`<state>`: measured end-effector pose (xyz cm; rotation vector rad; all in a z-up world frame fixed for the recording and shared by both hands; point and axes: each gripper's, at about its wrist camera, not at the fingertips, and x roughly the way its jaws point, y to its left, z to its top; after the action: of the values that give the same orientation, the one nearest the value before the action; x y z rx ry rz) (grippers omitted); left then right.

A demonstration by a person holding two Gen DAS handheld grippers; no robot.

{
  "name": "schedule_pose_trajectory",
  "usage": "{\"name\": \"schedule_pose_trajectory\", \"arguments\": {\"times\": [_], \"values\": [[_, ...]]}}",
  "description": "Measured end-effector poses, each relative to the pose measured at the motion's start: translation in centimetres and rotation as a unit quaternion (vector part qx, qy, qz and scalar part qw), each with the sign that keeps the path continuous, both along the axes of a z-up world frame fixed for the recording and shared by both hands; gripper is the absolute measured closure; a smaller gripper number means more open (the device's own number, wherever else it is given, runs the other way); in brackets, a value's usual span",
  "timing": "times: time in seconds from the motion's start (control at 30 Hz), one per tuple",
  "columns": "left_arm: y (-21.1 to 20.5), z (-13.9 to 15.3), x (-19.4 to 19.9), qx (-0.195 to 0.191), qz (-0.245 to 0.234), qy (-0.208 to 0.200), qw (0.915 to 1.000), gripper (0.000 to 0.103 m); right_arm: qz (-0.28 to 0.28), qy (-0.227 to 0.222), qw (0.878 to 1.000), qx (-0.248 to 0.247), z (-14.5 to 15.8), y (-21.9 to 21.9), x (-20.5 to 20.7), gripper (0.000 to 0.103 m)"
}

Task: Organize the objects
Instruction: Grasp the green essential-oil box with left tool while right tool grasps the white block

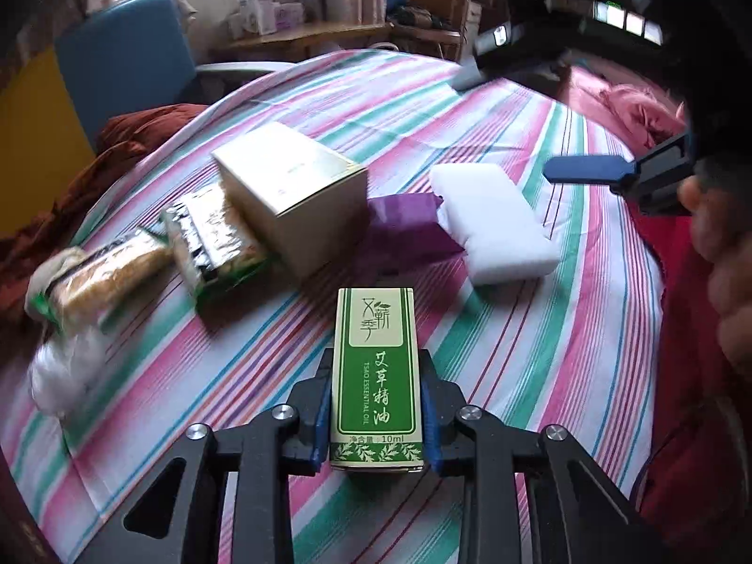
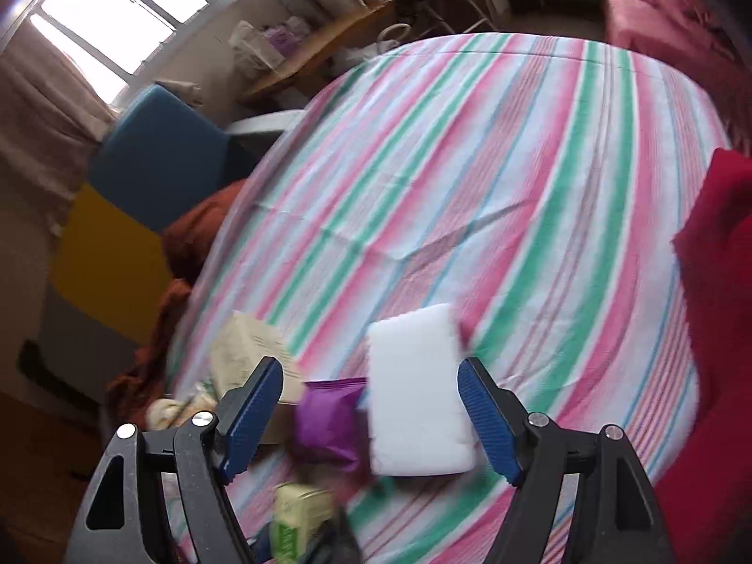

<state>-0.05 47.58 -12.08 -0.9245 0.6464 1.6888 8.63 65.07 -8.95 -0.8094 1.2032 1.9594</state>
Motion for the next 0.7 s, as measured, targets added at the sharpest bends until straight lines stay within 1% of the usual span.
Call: {"name": "schedule_pose_trajectory", "arguments": {"times": [0.13, 0.27, 0.37, 0.47, 0.6, 0.67, 0.7], "values": [[-2.7, -0.2, -0.3, 0.008, 0.022, -0.006, 0.9997, 0.072, 0.002, -0.069, 0.998, 0.01, -0.8, 0.0, -1.1, 0.025], [-5.6, -0.2, -0.6, 0.012, 0.046, -0.011, 0.9988, 0.072, 0.029, -0.141, 0.989, 0.014, -2.0, -0.3, -2.7, 0.025], [-7.8, -0.1, -0.8, 0.019, 0.064, -0.019, 0.9976, 0.072, 0.042, -0.179, 0.983, 0.013, -2.9, -0.6, -3.5, 0.026], [-10.0, -0.1, -0.8, 0.025, 0.076, -0.025, 0.9965, 0.072, 0.047, -0.202, 0.978, 0.008, -3.6, -0.5, -3.8, 0.027], [-11.6, 0.1, -0.5, 0.031, 0.086, -0.017, 0.9956, 0.072, 0.063, -0.225, 0.972, 0.021, -4.0, -0.9, -4.3, 0.027], [-12.0, 0.2, -0.1, 0.032, 0.091, -0.015, 0.9952, 0.072, 0.066, -0.234, 0.97, 0.027, -4.0, -1.1, -4.4, 0.033], [-12.2, 0.2, 0.0, 0.033, 0.093, -0.014, 0.995, 0.072, 0.071, -0.23, 0.97, 0.031, -3.9, -1.2, -4.4, 0.042]]}}
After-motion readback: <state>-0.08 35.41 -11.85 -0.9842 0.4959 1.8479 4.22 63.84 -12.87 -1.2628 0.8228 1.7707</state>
